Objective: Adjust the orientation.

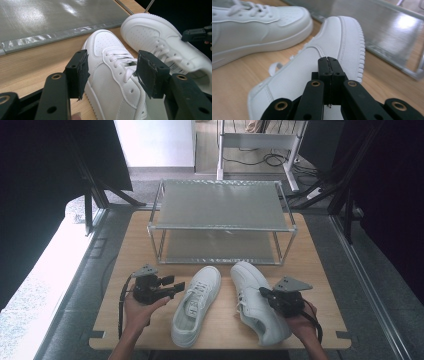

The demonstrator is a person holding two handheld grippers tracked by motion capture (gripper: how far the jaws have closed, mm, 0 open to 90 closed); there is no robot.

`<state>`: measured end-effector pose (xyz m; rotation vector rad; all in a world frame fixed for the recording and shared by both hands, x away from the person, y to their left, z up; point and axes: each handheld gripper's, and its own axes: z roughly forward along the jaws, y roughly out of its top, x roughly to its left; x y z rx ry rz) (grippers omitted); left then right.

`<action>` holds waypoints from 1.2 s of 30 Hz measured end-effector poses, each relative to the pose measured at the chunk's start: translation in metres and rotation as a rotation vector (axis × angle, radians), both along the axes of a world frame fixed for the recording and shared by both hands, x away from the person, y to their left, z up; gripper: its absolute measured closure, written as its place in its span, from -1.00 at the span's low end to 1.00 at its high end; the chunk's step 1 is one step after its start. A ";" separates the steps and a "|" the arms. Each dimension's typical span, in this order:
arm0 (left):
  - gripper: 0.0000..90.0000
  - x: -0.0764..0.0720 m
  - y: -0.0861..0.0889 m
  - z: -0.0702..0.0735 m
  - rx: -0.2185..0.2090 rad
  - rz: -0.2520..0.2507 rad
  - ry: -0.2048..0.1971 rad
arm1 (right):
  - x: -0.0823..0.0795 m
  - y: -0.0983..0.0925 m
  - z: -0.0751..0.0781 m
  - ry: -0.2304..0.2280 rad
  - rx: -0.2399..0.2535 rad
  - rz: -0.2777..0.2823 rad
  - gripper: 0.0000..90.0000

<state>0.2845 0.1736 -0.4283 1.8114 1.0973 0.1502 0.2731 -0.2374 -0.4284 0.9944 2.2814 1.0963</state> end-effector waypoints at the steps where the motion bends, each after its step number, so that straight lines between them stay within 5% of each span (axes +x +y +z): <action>1: -0.04 0.000 0.000 0.000 -0.002 0.005 0.002 | 0.001 -0.003 0.000 -0.005 0.001 -0.013 1.00; 6: -0.04 0.001 0.003 0.000 -0.004 0.011 0.006 | 0.017 -0.032 -0.005 -0.017 -0.041 -0.144 1.00; 8: -0.04 0.001 0.003 0.000 -0.008 0.014 0.007 | 0.020 -0.036 -0.007 -0.007 -0.032 -0.153 1.00; 11: -0.04 0.001 0.004 0.000 -0.011 0.016 0.010 | 0.039 -0.066 -0.020 0.072 0.034 -0.174 1.00; 15: -0.04 0.001 0.004 0.000 -0.014 0.018 0.011 | 0.056 -0.085 -0.036 0.156 0.033 -0.187 1.00; 18: -0.03 0.002 0.004 0.000 -0.018 0.019 0.012 | 0.058 -0.091 -0.039 0.174 0.081 -0.175 1.00; 21: -0.03 0.001 0.005 0.000 -0.020 0.019 0.012 | 0.056 -0.088 -0.036 0.150 0.057 -0.175 1.00; 26: -0.03 0.000 0.006 0.001 -0.024 0.020 0.007 | 0.049 -0.089 -0.030 0.109 0.084 -0.181 1.00; 31: -0.03 0.000 0.009 0.001 -0.022 0.026 0.009 | 0.027 -0.093 -0.012 0.041 0.097 -0.176 1.00; 36: -0.03 -0.002 0.007 0.001 -0.021 0.015 0.011 | 0.011 -0.106 -0.007 0.028 0.084 -0.205 1.00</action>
